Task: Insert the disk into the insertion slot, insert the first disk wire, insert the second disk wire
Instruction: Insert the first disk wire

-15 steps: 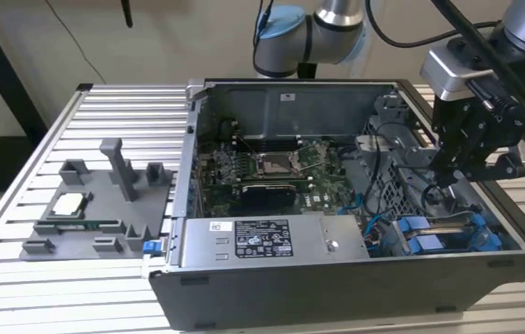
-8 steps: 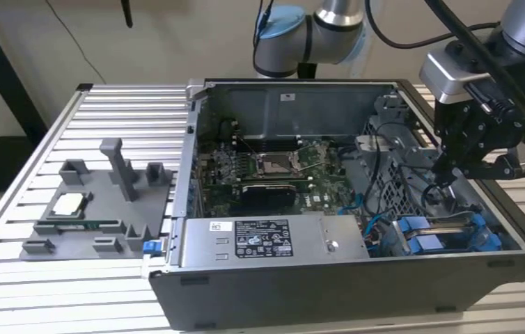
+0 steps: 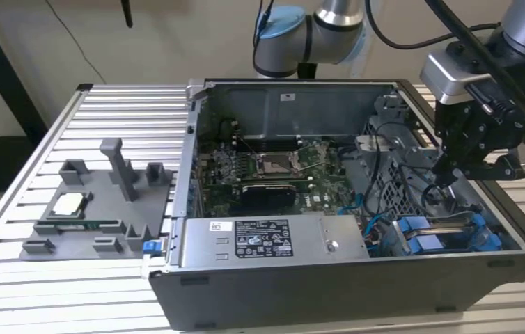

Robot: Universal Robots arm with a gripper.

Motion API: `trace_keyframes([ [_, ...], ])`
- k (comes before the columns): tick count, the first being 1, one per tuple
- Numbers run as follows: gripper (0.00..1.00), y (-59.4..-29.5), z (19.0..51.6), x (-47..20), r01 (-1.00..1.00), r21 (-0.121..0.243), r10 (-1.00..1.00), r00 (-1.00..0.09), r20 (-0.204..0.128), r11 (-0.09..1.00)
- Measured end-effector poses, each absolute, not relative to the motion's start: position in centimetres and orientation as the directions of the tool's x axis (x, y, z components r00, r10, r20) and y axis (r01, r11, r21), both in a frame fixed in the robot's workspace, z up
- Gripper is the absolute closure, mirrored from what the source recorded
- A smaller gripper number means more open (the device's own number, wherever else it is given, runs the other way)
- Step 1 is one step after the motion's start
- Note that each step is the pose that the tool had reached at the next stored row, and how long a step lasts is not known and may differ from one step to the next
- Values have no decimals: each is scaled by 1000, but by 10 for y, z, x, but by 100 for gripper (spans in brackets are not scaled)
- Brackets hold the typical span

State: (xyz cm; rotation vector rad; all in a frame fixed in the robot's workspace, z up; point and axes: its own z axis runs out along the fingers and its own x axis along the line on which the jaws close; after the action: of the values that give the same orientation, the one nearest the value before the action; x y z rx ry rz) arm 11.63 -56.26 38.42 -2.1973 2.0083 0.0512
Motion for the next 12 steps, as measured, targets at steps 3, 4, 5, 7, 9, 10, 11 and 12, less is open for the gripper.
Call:
trace_keyframes([
  [3, 81, -563, 384, 118, -994, -72, -990, 93, -110, -85],
  [4, 81, -563, 384, 119, -994, -62, -991, 92, -101, -86],
  [5, 81, -563, 384, 121, -995, -53, -992, 91, -92, -86],
  [7, 81, -563, 384, 123, -996, -36, -993, 90, -74, -87],
  [9, 81, -563, 384, 125, -996, -20, -995, 89, -54, -88],
  [10, 81, -563, 384, 126, -996, -13, -995, 88, -41, -88],
  [11, 81, -563, 384, 127, -996, -6, -996, 88, -30, -88],
  [12, 81, -563, 384, 128, -996, 1, -996, 88, -18, -88],
])
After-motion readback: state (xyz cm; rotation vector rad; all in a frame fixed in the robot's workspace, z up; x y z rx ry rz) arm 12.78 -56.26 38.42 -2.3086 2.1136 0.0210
